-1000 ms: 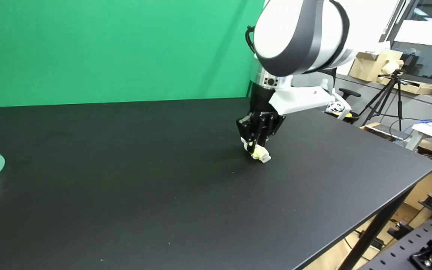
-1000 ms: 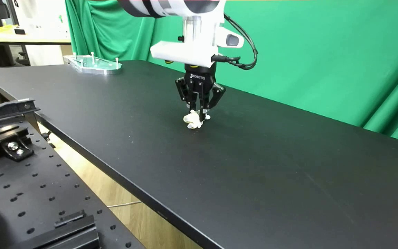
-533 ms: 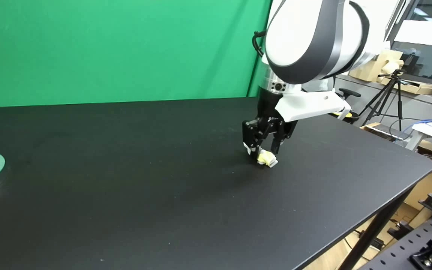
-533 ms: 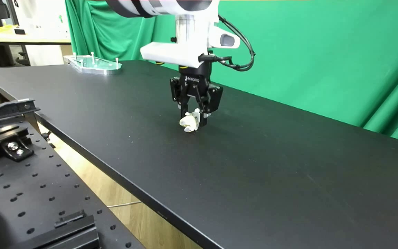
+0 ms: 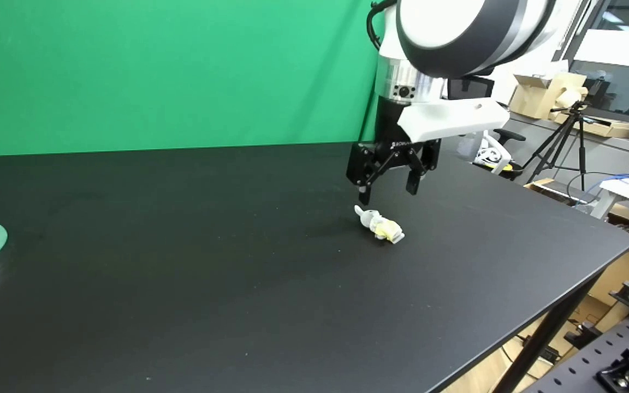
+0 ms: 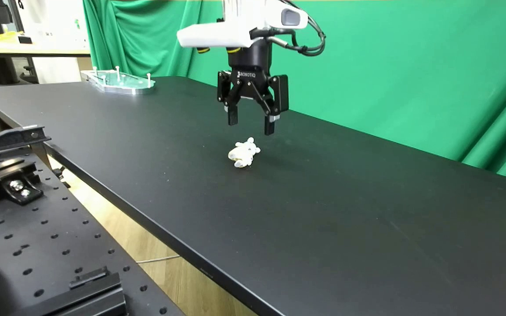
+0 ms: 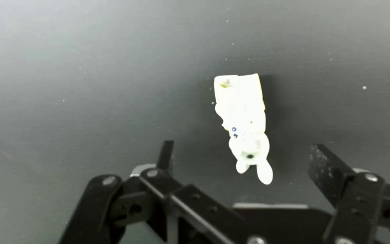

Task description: Move the white toy to the left, move the toy to the right then move it forwards

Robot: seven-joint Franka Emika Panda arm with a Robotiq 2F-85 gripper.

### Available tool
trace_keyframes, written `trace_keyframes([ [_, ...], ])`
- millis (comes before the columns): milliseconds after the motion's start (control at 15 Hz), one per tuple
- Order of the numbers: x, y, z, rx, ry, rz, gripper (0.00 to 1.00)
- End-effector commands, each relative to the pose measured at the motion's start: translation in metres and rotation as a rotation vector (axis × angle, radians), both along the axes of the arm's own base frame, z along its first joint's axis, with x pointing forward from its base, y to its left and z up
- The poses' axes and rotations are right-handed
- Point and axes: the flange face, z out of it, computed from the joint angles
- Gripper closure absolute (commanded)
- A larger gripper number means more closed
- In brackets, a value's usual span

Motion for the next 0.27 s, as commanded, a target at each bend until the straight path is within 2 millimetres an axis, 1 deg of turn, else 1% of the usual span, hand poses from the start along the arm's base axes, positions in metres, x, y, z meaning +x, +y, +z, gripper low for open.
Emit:
trace_keyframes([
  [0,-0.006,0.004,0.036,-0.016,-0.035,-0.036,0.0],
  [200,-0.005,0.006,0.054,-0.03,-0.056,-0.046,0.0],
])
